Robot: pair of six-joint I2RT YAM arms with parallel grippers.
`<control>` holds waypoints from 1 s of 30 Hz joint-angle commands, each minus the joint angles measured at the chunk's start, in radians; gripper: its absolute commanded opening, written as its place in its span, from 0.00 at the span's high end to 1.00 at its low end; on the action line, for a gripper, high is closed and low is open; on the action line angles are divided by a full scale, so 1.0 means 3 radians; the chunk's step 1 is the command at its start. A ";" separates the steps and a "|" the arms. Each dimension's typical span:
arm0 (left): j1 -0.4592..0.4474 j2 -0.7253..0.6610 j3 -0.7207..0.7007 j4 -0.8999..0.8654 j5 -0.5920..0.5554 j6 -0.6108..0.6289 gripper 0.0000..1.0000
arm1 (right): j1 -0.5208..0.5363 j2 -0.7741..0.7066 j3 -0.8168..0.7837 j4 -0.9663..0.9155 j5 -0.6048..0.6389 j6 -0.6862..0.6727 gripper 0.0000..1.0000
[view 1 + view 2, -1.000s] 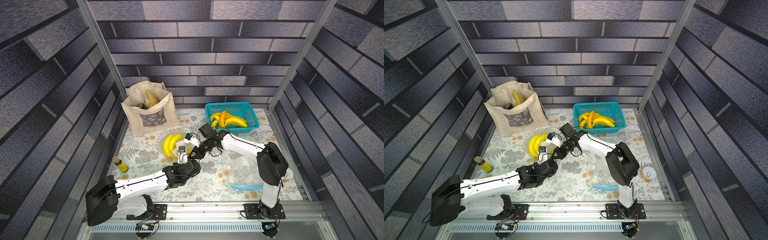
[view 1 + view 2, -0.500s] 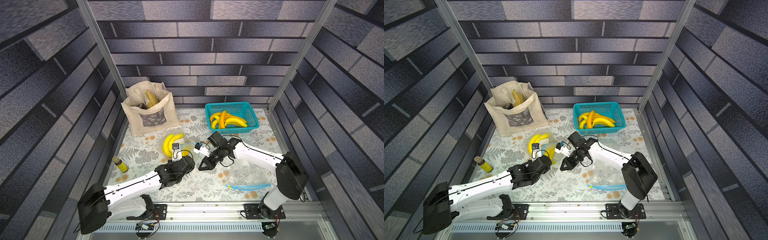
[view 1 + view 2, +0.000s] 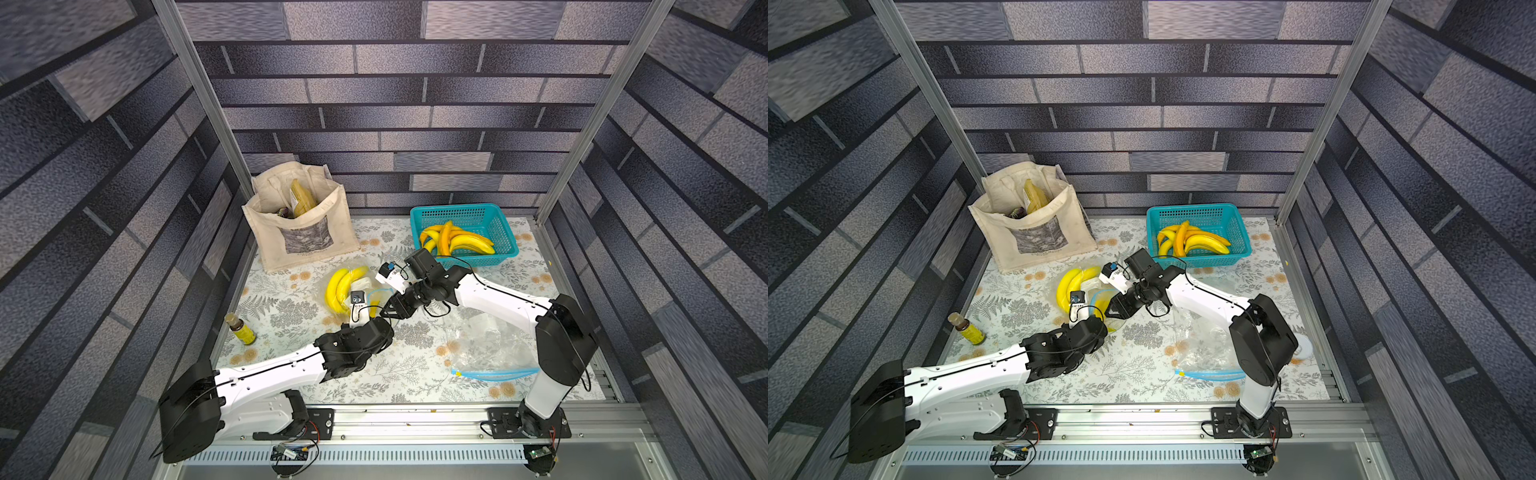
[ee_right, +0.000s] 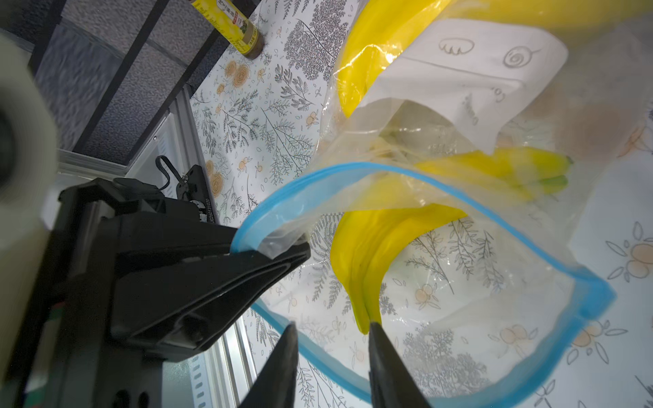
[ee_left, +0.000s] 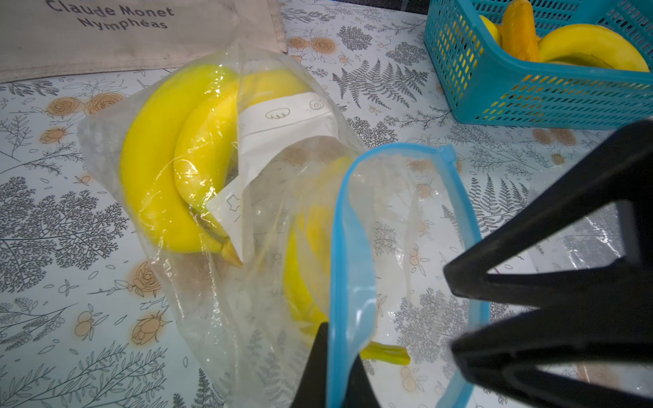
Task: Open the zip-top bag and take out the banana
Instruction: Pick up the banana from the zipper food storage bag.
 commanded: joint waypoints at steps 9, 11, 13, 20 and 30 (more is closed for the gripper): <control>-0.0047 -0.0116 -0.0120 0.0098 -0.0092 -0.0129 0.91 | 0.0266 0.0354 0.0075 0.0135 -0.0088 -0.0139 0.50; -0.0053 -0.0068 -0.0086 0.0121 -0.0087 -0.0119 0.91 | 0.0303 0.0412 0.0109 0.0097 -0.0047 -0.0175 0.49; -0.0056 -0.0046 -0.0079 0.0146 -0.0092 -0.0117 0.91 | 0.0327 0.0454 0.0112 0.0101 -0.0023 -0.0197 0.48; -0.0062 -0.0116 -0.0140 0.0172 -0.0097 -0.0154 0.91 | 0.0371 0.0702 0.0191 -0.0017 0.0260 -0.0318 0.45; -0.0065 -0.0215 -0.0195 0.0096 -0.0133 -0.0204 0.91 | 0.0402 0.0536 0.0040 0.0321 0.0561 -0.0187 0.41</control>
